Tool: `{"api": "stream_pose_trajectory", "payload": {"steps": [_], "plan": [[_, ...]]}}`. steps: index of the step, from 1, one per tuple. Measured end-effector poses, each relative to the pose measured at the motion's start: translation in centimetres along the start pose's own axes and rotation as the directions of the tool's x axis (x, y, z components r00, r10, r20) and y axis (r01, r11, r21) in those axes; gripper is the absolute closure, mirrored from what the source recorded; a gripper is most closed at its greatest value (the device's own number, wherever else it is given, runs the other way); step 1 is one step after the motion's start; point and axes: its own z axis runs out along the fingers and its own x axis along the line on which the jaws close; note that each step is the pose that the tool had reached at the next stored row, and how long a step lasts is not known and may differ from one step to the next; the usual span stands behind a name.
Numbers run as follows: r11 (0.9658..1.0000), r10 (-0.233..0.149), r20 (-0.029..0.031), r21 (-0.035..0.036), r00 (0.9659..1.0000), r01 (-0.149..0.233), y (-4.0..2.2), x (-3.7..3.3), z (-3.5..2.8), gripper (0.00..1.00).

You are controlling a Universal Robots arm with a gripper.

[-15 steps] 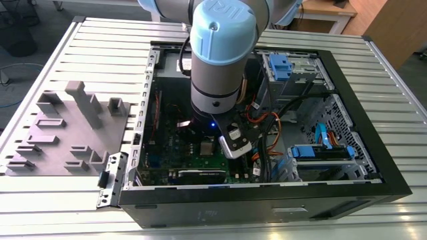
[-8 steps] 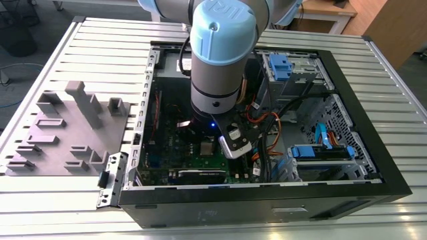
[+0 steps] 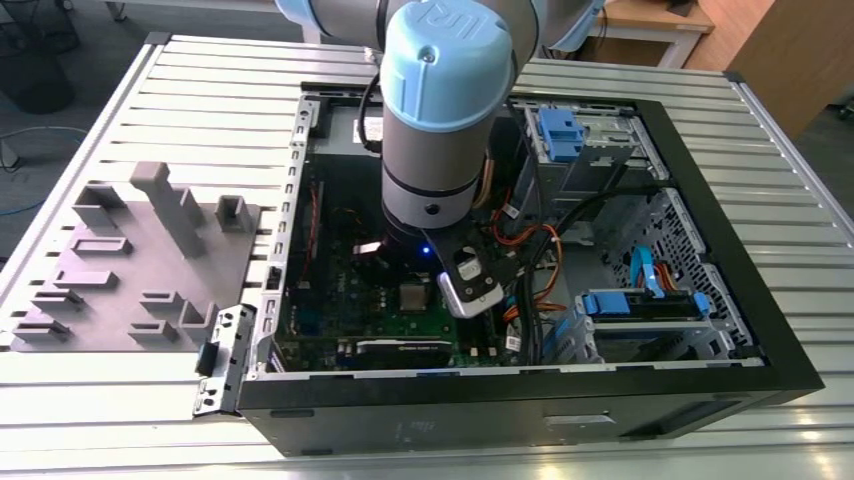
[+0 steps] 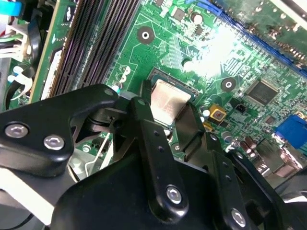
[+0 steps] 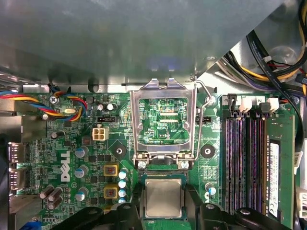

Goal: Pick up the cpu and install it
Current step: 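Place the cpu into insertion slot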

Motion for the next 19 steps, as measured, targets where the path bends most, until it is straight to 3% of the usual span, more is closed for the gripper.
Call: {"api": "stream_pose_trajectory", "payload": {"steps": [6,10,19], "plan": [[1.0,0.0,0.0001,0.0,1.0,0.0,0.01,0.0,-0.52,0.52],[1.0,0.0,0.0001,0.0,1.0,0.0,0.0,0.0,-0.54,0.52],[1.0,0.0,0.0017,0.0005,1.0,0.0,-0.01,0.05,-0.02,0.52]]}}
